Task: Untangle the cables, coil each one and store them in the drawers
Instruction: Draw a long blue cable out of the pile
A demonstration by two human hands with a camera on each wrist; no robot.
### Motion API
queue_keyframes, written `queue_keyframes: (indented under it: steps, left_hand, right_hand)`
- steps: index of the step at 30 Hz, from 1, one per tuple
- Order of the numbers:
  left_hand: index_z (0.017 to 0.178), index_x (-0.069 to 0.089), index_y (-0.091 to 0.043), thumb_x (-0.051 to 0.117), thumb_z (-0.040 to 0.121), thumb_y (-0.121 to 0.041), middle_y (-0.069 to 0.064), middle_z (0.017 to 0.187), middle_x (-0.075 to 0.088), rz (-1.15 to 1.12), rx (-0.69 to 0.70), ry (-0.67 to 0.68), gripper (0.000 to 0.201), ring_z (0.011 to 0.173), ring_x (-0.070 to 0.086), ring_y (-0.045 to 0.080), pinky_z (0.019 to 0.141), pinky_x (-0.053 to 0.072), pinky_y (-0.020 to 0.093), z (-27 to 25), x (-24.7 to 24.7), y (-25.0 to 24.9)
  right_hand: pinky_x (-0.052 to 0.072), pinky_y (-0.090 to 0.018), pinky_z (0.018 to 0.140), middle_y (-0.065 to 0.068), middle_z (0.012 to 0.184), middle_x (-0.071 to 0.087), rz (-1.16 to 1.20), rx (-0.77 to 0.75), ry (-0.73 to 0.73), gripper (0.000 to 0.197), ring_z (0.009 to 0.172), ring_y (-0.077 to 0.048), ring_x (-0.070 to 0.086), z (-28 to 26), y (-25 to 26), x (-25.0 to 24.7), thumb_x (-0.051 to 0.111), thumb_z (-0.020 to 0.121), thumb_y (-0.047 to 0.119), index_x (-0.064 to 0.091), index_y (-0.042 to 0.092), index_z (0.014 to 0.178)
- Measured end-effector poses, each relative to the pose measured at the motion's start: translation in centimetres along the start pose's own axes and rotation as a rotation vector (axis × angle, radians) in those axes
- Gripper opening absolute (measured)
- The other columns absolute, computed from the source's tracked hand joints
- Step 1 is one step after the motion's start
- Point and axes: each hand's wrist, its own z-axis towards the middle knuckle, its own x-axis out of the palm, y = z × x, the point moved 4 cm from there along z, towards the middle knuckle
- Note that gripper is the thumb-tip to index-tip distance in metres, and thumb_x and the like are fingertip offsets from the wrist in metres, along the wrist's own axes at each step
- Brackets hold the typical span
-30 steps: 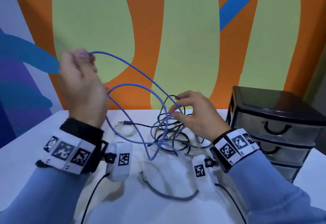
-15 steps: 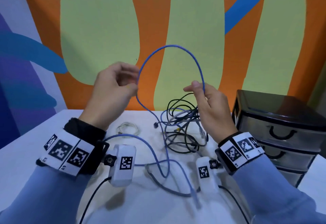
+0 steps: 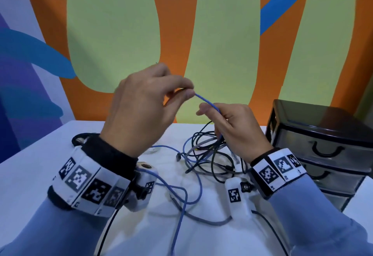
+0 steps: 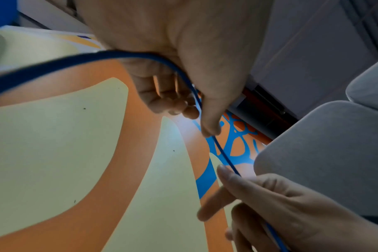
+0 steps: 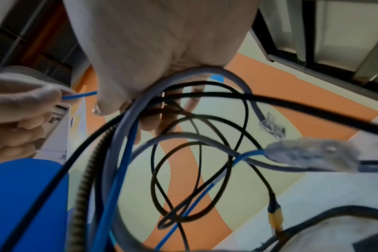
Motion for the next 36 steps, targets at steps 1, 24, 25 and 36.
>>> queue_keyframes:
  steps: [1, 24, 25, 36]
  left_hand:
    - [0.105, 0.081, -0.03, 0.069, 0.1, -0.044, -0.004, 0.086, 0.057, 0.032, -0.015, -0.013, 0.019, 0.072, 0.054, 0.022, 0.061, 0.05, 0.046, 0.0, -0.2, 0.3]
    - [0.093, 0.079, -0.05, 0.069, 0.091, -0.065, -0.003, 0.142, 0.052, 0.34, -0.709, 0.378, 0.019, 0.137, 0.034, 0.026, 0.109, 0.026, 0.053, -2.0, -0.6, 6.5]
    - [0.097, 0.079, -0.051, 0.067, 0.09, -0.069, -0.002, 0.149, 0.048, 0.365, -0.682, 0.427, 0.023, 0.141, 0.031, 0.025, 0.111, 0.024, 0.054, -2.1, -0.5, 6.2]
    - [0.15, 0.05, -0.041, 0.054, 0.104, -0.052, -0.017, 0.141, 0.058, -0.073, -0.113, 0.175, 0.047, 0.135, 0.051, 0.01, 0.114, 0.032, 0.061, -1.0, 2.4, 0.7]
  right_hand:
    - [0.04, -0.025, 0.056, -0.002, 0.049, 0.06, -0.001, 0.008, 0.0, 0.042, 0.048, -0.011, 0.057, 0.0, -0.1, 0.1, 0.053, 0.103, 0.053, 0.082, 0.025, 0.093]
    - [0.053, -0.047, 0.067, -0.005, 0.059, 0.064, -0.263, 0.085, -0.166, 0.019, 0.062, -0.028, 0.067, 0.2, -1.9, -0.7, 0.033, 0.113, 0.044, 0.049, 0.033, 0.116]
    - [0.053, -0.047, 0.065, -0.006, 0.059, 0.063, -0.261, 0.089, -0.188, 0.021, 0.061, -0.03, 0.065, 0.2, -1.8, -1.0, 0.031, 0.113, 0.045, 0.047, 0.032, 0.116]
    - [0.044, -0.05, 0.06, -0.013, 0.068, 0.05, 0.26, -0.09, -0.256, 0.019, 0.063, -0.029, 0.05, 0.0, 1.7, -0.3, 0.05, 0.112, 0.026, 0.065, 0.021, 0.121]
